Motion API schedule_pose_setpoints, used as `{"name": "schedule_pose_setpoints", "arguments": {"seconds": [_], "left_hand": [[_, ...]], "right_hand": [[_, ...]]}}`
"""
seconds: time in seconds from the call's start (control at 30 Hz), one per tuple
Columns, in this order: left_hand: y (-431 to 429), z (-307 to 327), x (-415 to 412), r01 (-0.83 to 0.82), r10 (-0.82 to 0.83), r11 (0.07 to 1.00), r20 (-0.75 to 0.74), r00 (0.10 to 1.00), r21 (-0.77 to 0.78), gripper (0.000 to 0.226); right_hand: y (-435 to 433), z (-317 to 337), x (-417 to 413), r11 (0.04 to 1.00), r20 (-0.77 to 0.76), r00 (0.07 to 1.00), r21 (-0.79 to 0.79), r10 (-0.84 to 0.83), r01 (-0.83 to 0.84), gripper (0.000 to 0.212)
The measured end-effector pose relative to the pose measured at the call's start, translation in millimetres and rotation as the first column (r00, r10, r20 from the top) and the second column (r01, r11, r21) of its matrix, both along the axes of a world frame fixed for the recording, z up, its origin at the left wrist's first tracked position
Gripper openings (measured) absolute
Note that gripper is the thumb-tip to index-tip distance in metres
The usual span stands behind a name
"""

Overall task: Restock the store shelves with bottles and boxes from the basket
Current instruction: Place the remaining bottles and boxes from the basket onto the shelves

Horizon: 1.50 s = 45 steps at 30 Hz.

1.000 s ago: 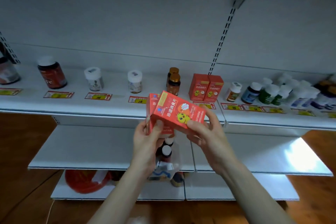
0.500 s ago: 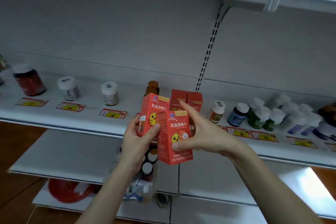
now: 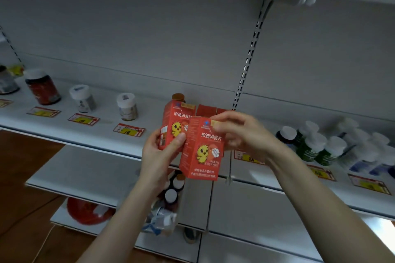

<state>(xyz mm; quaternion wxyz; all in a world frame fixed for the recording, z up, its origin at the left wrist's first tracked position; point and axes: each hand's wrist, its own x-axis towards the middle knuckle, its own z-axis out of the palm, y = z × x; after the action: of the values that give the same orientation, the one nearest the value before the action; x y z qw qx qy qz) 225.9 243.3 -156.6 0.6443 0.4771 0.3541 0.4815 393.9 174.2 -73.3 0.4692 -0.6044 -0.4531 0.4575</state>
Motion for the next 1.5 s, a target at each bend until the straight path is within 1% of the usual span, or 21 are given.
{"name": "schedule_pose_setpoints", "arguments": {"seconds": [0.07,0.1,0.2,0.33,0.4,0.47,0.53,0.6,0.73,0.83,0.93,1.0,1.2,1.33,1.5], "left_hand": [[6.3,3.2,1.3,-0.031,0.031,0.999,0.015,0.999,-0.013,0.043],[10.0,4.7,1.0,-0.044,0.045,0.999,0.013,0.999,-0.013,0.043],[23.9,9.7,0.4,-0.058,0.058,0.998,0.017,0.998,-0.003,0.050],[38.0,14.3,3.2,-0.046,0.046,0.999,0.026,0.999,-0.001,0.063],[44.3,14.0,3.6,-0.038,0.038,0.999,0.026,0.999,-0.006,0.066],[49.4,13.3,2.9,-0.035,0.035,0.999,0.020,0.999,-0.010,0.069],[53.8,11.6,1.6,-0.037,0.037,0.999,0.013,0.999,-0.017,0.071],[57.6,10.0,-0.5,-0.036,0.036,0.999,0.003,0.999,-0.018,0.073],[64.9,5.7,-5.6,-0.037,0.037,0.999,-0.014,0.999,-0.020,0.083],[69.9,3.8,-7.3,-0.039,0.038,0.999,-0.027,0.999,-0.024,0.088],[75.6,2.6,-6.8,-0.035,0.034,0.999,-0.040,0.999,-0.026,0.088],[78.5,1.9,-6.2,-0.030,0.028,0.999,-0.051,0.998,-0.025,0.087],[82.5,0.4,-4.3,-0.016,0.014,1.000,-0.058,0.998,-0.022,0.081],[83.7,0.1,-2.8,-0.002,0.001,1.000,-0.059,0.998,-0.020,0.065],[82.9,0.0,-1.5,0.008,-0.009,1.000,-0.062,0.998,-0.008,0.064]], "right_hand": [[8.4,7.1,8.6,0.993,-0.028,0.994,0.052,-0.101,0.103,0.002],[12.1,12.9,13.5,0.985,-0.034,0.988,0.086,-0.150,0.153,0.002],[24.2,32.4,32.9,0.950,-0.069,0.967,0.177,-0.247,0.256,0.008],[52.2,46.0,61.0,0.900,-0.097,0.943,0.281,-0.318,0.333,0.015],[73.6,44.7,72.6,0.870,-0.114,0.925,0.315,-0.363,0.381,0.017],[95.9,40.1,81.2,0.859,-0.107,0.917,0.320,-0.385,0.398,0.019],[115.6,32.1,86.1,0.873,-0.042,0.921,0.303,-0.388,0.382,0.023],[131.8,19.5,89.1,0.900,0.073,0.924,0.267,-0.375,0.344,0.028],[152.9,-10.6,96.5,0.959,0.257,0.926,0.126,-0.278,0.253,0.034],[159.5,-27.6,100.6,0.979,0.327,0.924,0.023,-0.199,0.203,0.035],[163.3,-37.7,101.2,0.983,0.353,0.923,-0.041,-0.155,0.181,0.025],[166.0,-40.9,101.6,0.984,0.375,0.917,-0.058,-0.137,0.170,0.023],[169.5,-43.4,99.9,0.983,0.401,0.916,-0.153,-0.036,0.105,0.030],[165.7,-42.1,97.5,0.978,0.444,0.896,-0.195,0.027,0.067,0.033],[163.3,-41.2,97.0,0.972,0.436,0.899,-0.229,0.052,0.055,0.033]]}}
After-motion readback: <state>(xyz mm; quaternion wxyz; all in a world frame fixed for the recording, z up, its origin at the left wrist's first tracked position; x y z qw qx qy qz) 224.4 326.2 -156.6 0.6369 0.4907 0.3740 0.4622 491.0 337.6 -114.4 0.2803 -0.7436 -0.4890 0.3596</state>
